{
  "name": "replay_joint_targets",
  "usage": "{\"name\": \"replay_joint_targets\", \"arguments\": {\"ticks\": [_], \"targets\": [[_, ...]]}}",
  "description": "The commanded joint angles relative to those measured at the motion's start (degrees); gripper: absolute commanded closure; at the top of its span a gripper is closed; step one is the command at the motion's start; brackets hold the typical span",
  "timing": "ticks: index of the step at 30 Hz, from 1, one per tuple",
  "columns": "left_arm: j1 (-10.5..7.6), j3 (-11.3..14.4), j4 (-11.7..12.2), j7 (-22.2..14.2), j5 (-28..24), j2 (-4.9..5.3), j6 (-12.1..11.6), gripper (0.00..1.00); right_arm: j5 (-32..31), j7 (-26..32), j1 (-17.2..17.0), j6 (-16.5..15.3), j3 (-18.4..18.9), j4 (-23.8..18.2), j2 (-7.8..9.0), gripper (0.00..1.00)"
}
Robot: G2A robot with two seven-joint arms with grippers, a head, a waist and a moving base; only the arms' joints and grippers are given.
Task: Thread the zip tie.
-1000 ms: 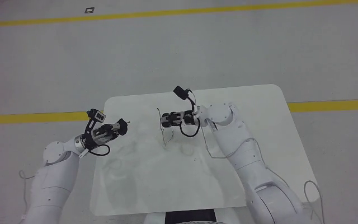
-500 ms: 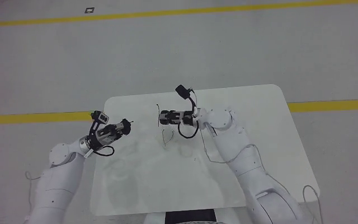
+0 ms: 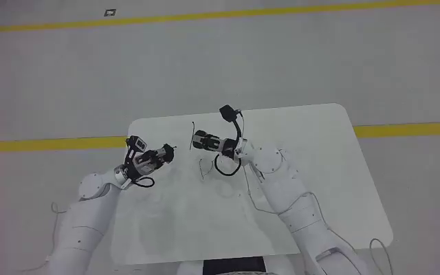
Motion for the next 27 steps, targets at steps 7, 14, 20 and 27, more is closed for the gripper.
{"name": "replay_joint_targets", "arguments": {"ticks": [7,14,20,27], "targets": [[0.42,0.29,-0.63,1.61,-0.07,-0.07,0.54,1.00,-0.91,-1.69,-0.47,-0.10,-0.26,-0.68,0.11,1.00],[1.51,1.60,-2.54,3.23,0.04,-0.26,0.00,1.00,-8.98,-11.25,-3.18,-1.47,-2.50,-4.29,0.73,1.00],[1.39,2.85,-3.12,5.64,1.14,-0.72,0.00,1.00,-11.44,-15.95,-4.64,-2.35,-4.12,-5.05,1.07,1.00],[1.21,2.96,-3.56,6.16,1.71,-0.95,0.00,1.00,-11.86,-16.28,-4.57,-2.54,-4.44,-5.03,1.31,1.00]]}}
